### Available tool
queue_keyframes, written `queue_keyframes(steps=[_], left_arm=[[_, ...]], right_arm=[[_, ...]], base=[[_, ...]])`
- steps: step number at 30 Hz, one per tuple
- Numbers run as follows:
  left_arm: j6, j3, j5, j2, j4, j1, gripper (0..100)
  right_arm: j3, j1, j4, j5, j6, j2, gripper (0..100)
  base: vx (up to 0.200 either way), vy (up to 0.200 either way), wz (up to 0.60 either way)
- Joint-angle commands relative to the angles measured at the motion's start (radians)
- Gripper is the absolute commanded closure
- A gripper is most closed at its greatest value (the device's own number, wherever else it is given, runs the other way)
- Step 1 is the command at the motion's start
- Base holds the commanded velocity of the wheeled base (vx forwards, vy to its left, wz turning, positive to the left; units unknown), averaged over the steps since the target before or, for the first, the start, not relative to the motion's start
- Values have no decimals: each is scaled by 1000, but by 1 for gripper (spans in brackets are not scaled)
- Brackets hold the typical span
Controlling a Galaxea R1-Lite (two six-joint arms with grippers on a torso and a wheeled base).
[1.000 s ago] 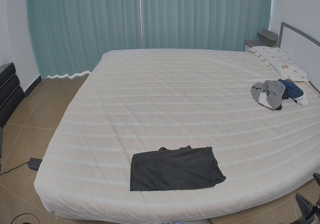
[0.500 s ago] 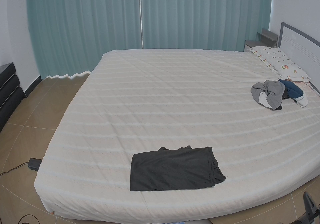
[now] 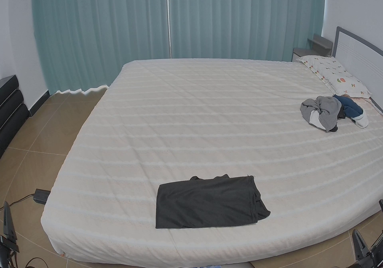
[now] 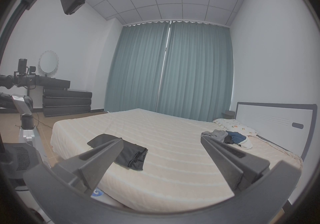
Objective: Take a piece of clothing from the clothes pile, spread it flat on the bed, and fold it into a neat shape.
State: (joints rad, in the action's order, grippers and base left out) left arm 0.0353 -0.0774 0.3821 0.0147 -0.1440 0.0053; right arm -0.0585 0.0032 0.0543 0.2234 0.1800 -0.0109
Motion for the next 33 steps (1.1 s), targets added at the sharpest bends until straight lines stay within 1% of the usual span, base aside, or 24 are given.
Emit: queue_keyframes(steps=[1,3,5,6,7,9,10,12,15,17,18,20,21,24,27,29,31,33], left_arm=[[-8,77,-111,-9,-32,-1,0],[-8,77,-166,-9,3,-1,0],[-3,77,-203,-9,78,-1,0],[-6,77,-206,-9,81,-1,0],[-11,76,-236,-9,92,-1,0],[-11,77,-272,-9,84,-1,0],[-12,77,-293,-9,84,-1,0],[-23,74,-305,-9,92,-1,0],[-48,73,-307,-9,95,-1,0],[-52,73,-316,-9,95,-1,0],[-60,74,-322,-9,98,-1,0],[-78,76,-328,-9,109,-1,0],[-87,76,-335,-9,130,-1,0],[-66,76,-347,-9,141,-2,0],[-66,76,-348,-10,143,-2,0],[-45,76,-385,-10,143,-2,0],[-25,76,-399,-9,146,-2,0],[-60,74,-399,-10,144,-1,0]], right_arm=[[59,0,52,-27,-4,9,0],[59,0,27,-39,-7,9,0],[59,0,22,-39,-10,9,0],[59,0,24,-39,-10,9,0],[59,0,24,-50,-10,9,0],[59,0,24,-87,-13,9,0],[59,0,24,-133,-13,9,0],[59,0,22,-170,-11,9,0],[59,0,22,-177,-22,9,0],[59,0,15,-174,-131,9,0],[59,-6,-22,-200,-163,3,0],[46,0,-106,-228,-188,9,0],[39,0,-109,-243,-191,8,0],[46,-5,-85,-242,-175,8,0],[52,-3,-65,-234,-175,8,0],[59,-3,-51,-228,-172,9,0],[59,-3,-51,-228,-172,9,0],[59,-3,-51,-228,-174,9,0]], base=[[0,0,0],[0,0,0],[0,0,0],[0,0,0],[0,0,0],[0,0,0],[0,0,0],[0,0,0],[0,0,0],[0,0,0],[0,0,0],[0,0,0],[0,0,0],[0,0,0],[0,0,0],[0,0,0],[0,0,0],[0,0,0]])
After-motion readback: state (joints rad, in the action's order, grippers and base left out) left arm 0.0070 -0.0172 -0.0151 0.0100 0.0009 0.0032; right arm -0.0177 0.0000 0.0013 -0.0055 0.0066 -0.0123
